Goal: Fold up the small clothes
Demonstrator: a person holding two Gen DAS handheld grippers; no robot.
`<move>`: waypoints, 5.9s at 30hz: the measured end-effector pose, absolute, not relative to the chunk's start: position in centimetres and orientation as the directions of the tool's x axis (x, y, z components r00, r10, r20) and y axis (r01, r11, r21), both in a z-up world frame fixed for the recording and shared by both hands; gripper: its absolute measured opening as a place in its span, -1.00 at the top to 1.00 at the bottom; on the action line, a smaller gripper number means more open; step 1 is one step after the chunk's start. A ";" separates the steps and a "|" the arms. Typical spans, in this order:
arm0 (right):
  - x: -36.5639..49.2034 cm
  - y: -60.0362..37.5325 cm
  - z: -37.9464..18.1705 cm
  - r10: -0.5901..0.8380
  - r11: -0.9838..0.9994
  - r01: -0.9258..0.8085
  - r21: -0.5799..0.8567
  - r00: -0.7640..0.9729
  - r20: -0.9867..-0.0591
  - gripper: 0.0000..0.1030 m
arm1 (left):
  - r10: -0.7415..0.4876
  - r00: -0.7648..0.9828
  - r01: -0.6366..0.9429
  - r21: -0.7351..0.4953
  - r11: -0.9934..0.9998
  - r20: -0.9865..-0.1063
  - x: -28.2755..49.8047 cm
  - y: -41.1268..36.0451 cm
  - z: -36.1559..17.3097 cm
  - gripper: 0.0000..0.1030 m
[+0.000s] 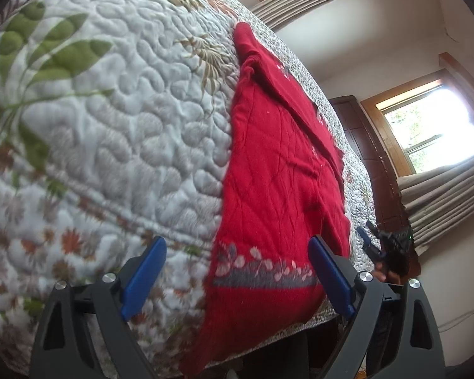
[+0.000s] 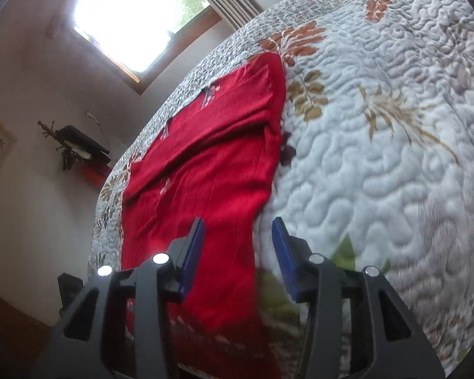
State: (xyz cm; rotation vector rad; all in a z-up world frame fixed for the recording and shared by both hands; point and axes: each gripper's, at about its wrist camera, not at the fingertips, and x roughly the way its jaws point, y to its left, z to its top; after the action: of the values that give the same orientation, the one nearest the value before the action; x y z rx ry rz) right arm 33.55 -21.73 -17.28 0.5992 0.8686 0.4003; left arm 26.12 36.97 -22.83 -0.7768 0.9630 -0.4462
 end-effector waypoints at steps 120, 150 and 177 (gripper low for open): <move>7.0 -27.3 -19.8 0.852 0.367 -0.204 0.908 0.465 -0.240 0.90 | -0.870 0.451 0.280 -0.894 0.350 -0.200 7.4 36.6 -21.8 0.91; 24.6 -27.7 -15.5 0.822 0.330 -0.137 0.934 0.529 -0.213 0.90 | -0.850 0.506 0.070 -0.976 0.207 -0.144 24.9 38.1 -19.9 0.90; 35.0 -26.5 -15.0 0.774 0.571 -0.155 0.806 0.429 -0.466 0.17 | -0.818 0.409 0.193 -0.838 0.511 -0.405 33.1 35.8 -19.5 -0.01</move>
State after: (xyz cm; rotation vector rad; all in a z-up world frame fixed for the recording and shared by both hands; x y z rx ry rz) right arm 35.04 -26.46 -15.02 0.7621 0.9563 0.6553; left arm 33.10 35.85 -19.49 -0.7946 0.9345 -0.7283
